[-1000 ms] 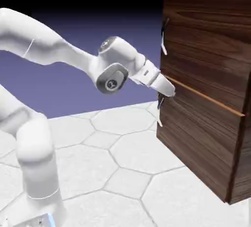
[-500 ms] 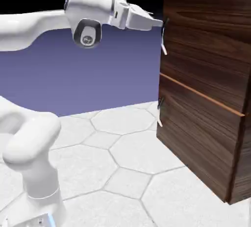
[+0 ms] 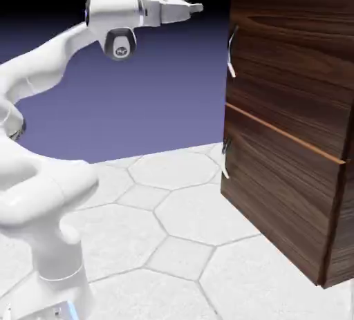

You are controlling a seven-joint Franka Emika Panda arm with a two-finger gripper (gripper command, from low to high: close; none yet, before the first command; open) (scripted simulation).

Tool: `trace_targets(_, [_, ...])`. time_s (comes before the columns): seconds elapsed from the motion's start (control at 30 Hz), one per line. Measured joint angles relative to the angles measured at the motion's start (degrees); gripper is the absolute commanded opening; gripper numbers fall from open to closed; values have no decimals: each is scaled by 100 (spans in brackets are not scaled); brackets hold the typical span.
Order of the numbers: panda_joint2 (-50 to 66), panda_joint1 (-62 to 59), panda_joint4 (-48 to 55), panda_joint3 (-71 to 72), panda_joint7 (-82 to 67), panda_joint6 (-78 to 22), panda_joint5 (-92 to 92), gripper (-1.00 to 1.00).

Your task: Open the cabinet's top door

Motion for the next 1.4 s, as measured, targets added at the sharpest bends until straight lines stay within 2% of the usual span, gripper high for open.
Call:
trace_targets(0.27, [-1055, -1384, 824, 1250, -447, -295, 1998, 0])
trace_targets(0.33, [-1062, -1393, 829, 1258, -450, -297, 2010, 0])
trace_targets(0.47, [-939, -2227, 1662, 1377, -458, -259, 2234, 0])
trace_targets(0.5, [-938, -2228, 1663, 1377, -458, -259, 2234, -100])
trace_targets(0.6, [-964, -2084, 1494, 1329, -703, -351, 2455, -100])
trace_targets(1.0, [-1334, -173, -964, 533, -3018, -2021, 4158, -100])
trace_targets(1.4, [-1534, 1635, -3420, -1137, -4454, -4191, 3720, -100])
